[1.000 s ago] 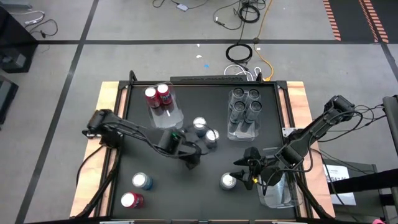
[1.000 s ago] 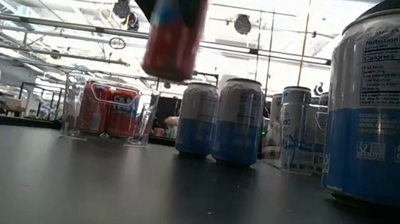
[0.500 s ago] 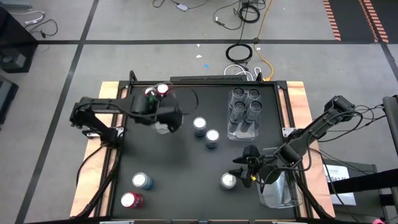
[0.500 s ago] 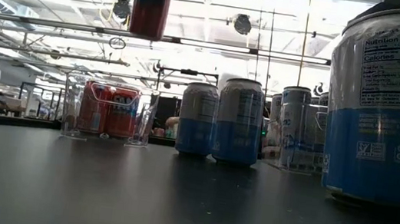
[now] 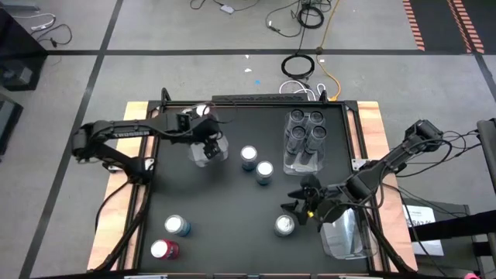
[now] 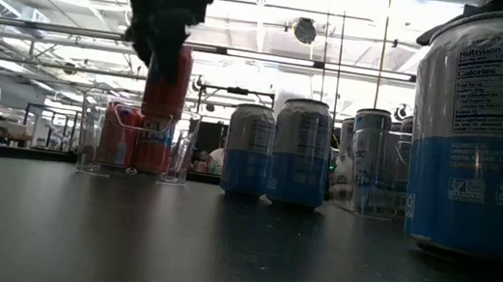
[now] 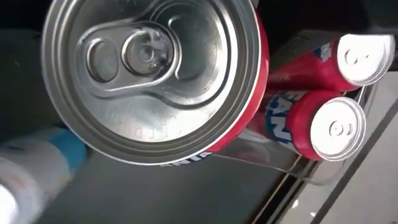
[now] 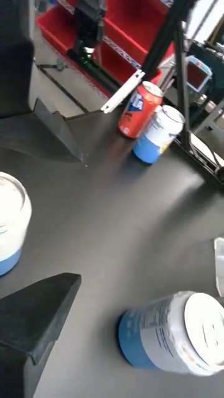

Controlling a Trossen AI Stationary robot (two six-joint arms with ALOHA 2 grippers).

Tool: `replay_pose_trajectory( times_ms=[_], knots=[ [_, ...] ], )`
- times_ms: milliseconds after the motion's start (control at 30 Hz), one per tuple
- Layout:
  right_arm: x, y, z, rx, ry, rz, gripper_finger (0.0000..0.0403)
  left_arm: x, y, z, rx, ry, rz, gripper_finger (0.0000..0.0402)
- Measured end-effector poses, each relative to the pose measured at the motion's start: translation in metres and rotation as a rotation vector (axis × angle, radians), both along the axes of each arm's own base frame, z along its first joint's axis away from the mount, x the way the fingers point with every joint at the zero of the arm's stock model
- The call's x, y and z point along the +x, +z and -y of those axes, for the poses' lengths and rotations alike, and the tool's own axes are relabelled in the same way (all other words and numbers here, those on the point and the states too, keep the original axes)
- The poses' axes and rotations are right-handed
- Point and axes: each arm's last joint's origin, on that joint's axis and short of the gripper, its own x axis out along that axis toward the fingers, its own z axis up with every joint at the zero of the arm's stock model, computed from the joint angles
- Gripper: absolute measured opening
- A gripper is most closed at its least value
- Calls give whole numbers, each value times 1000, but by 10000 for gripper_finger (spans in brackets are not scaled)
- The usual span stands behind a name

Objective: Sort soda cans
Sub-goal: Put the red soda can into the top left transparent bin

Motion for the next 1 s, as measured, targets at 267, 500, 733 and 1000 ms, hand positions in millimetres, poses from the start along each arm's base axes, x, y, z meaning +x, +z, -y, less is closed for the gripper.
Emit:
replay_pose_trajectory(
  times_ms=[267,500,733,1000],
  knots=[
    [5,0,9,32,-59,4,297,-13,-43,-36,-65,3,50,318],
    [7,0,13,43,-104,14,297,-24,-58,-59,-64,55,81,323],
    [8,1,14,31,-126,26,297,-26,-75,-72,-150,55,121,333],
    [8,1,14,35,-126,32,297,-26,-75,-72,-146,63,119,335]
  ],
)
